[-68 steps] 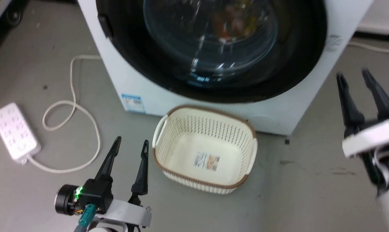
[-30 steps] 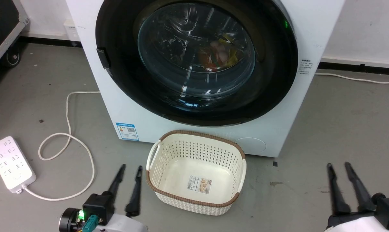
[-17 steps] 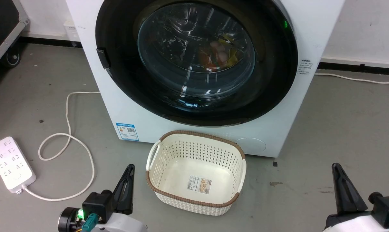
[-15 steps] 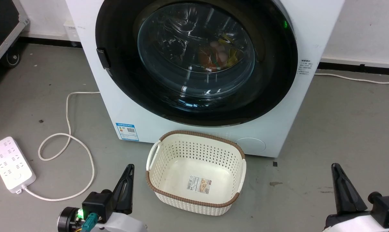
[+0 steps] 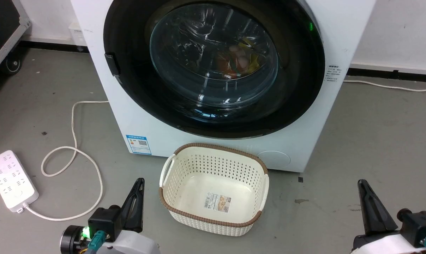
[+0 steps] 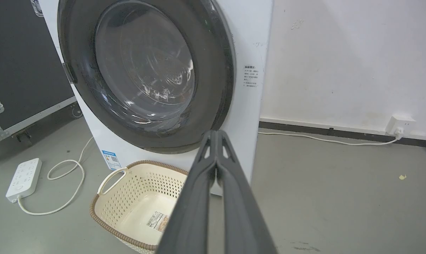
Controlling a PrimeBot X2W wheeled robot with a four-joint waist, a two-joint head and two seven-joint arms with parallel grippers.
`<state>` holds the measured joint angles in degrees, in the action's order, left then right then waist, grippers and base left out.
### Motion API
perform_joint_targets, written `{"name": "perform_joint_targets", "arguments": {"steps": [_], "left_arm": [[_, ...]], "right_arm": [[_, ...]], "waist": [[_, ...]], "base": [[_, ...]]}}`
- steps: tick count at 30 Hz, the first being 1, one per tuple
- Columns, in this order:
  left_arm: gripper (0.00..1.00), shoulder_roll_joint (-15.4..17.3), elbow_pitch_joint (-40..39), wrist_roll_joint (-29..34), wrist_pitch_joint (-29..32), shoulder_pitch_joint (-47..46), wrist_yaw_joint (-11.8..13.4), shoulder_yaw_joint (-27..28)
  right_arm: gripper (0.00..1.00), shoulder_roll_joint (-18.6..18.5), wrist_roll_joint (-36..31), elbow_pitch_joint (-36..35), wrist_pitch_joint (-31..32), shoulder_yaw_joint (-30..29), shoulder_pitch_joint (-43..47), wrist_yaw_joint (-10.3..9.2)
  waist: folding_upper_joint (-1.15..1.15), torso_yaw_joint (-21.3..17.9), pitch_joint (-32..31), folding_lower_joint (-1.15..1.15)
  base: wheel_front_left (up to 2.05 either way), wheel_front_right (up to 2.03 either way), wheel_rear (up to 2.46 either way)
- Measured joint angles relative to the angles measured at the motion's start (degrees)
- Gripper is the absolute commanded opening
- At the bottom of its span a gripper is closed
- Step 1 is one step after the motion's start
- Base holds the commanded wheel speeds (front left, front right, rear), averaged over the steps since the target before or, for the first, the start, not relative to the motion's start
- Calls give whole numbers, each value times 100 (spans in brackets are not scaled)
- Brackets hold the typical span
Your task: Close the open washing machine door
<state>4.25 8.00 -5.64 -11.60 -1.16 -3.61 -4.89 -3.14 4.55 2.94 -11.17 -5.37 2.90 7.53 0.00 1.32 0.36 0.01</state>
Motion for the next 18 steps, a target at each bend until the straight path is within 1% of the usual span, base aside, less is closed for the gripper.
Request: {"name": "perform_joint_targets", "arguments": {"steps": [18], "left_arm": [[0, -20, -144, 100, 201, 1, 48, 81]], "right_arm": [[0, 0, -57, -42, 201, 93, -19, 0]], "waist": [[0, -24, -7, 0]], "base": [[0, 0, 0]]}}
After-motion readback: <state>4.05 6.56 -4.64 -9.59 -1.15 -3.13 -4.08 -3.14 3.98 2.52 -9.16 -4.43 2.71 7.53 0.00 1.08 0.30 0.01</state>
